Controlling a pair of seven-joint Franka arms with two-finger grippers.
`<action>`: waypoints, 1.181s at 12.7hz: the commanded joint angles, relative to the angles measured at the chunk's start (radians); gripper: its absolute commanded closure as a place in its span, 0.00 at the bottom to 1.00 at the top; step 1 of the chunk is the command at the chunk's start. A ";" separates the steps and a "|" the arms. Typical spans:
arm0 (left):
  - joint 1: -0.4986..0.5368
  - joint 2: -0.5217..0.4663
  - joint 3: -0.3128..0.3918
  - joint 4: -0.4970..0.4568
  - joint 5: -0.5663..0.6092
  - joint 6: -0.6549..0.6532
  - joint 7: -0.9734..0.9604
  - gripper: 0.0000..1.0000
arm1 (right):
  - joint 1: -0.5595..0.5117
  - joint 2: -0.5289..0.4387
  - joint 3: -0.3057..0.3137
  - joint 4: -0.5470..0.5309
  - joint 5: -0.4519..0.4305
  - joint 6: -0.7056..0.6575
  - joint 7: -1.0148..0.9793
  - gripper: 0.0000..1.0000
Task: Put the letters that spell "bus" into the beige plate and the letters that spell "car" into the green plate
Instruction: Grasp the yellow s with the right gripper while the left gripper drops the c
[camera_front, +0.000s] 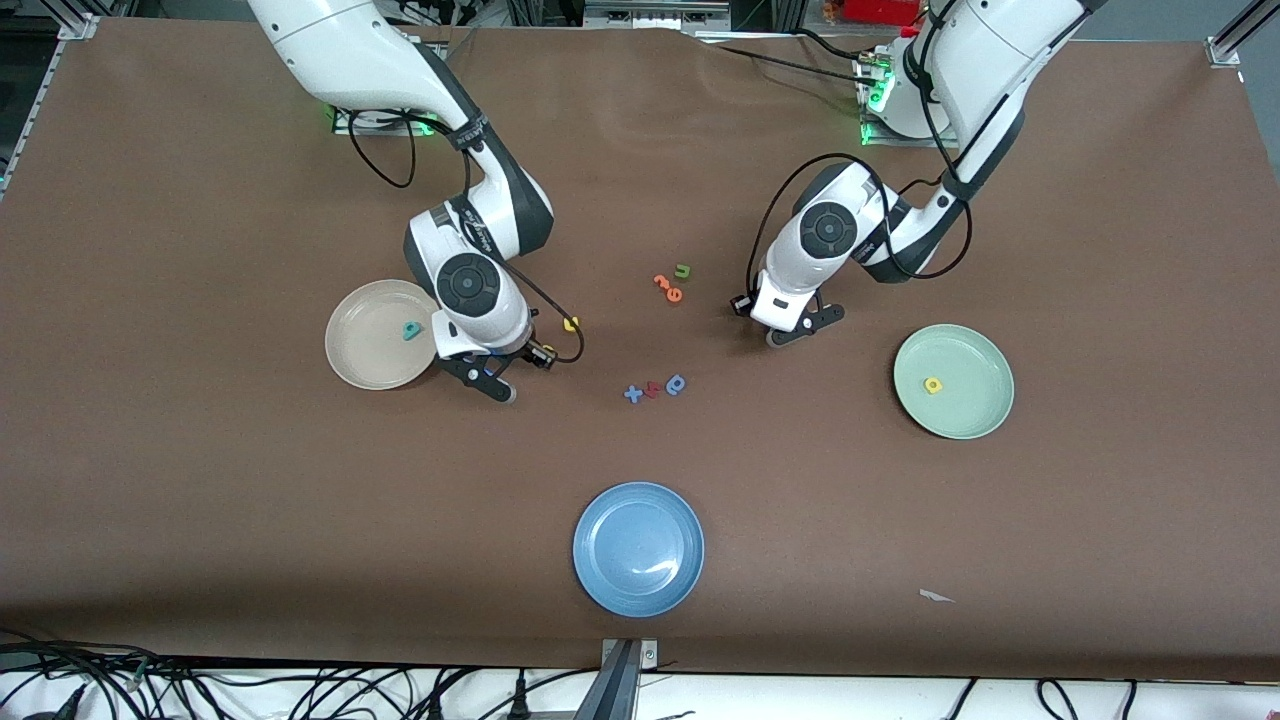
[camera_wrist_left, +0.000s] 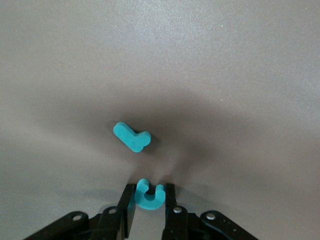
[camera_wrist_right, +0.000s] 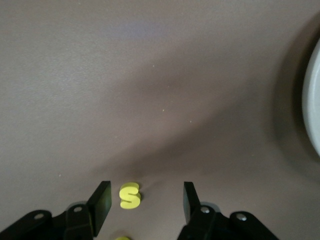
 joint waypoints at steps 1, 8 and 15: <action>0.038 -0.014 0.001 0.044 0.039 -0.006 -0.001 0.89 | 0.021 0.036 -0.003 0.022 0.014 0.029 0.049 0.36; 0.255 -0.080 -0.001 0.256 0.038 -0.356 0.217 0.89 | 0.055 0.055 -0.003 0.004 0.014 0.063 0.089 0.40; 0.468 -0.027 0.011 0.264 0.042 -0.471 0.630 0.88 | 0.055 0.056 -0.005 -0.001 0.005 0.065 0.083 0.78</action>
